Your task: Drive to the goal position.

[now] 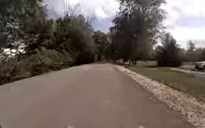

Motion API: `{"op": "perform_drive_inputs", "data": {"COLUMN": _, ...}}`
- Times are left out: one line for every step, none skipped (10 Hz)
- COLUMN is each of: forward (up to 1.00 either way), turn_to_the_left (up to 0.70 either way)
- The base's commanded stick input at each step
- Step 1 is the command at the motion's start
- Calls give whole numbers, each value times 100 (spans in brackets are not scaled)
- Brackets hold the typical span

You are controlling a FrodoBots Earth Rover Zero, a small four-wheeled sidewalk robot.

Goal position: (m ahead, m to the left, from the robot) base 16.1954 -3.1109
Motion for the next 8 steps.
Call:
{"op": "perform_drive_inputs", "data": {"forward": 70, "turn_to_the_left": 0}}
{"op": "perform_drive_inputs", "data": {"forward": 70, "turn_to_the_left": 0}}
{"op": "perform_drive_inputs", "data": {"forward": 70, "turn_to_the_left": 0}}
{"op": "perform_drive_inputs", "data": {"forward": 70, "turn_to_the_left": 0}}
{"op": "perform_drive_inputs", "data": {"forward": 70, "turn_to_the_left": 0}}
{"op": "perform_drive_inputs", "data": {"forward": 70, "turn_to_the_left": 0}}
{"op": "perform_drive_inputs", "data": {"forward": 70, "turn_to_the_left": 0}}
{"op": "perform_drive_inputs", "data": {"forward": 70, "turn_to_the_left": 0}}
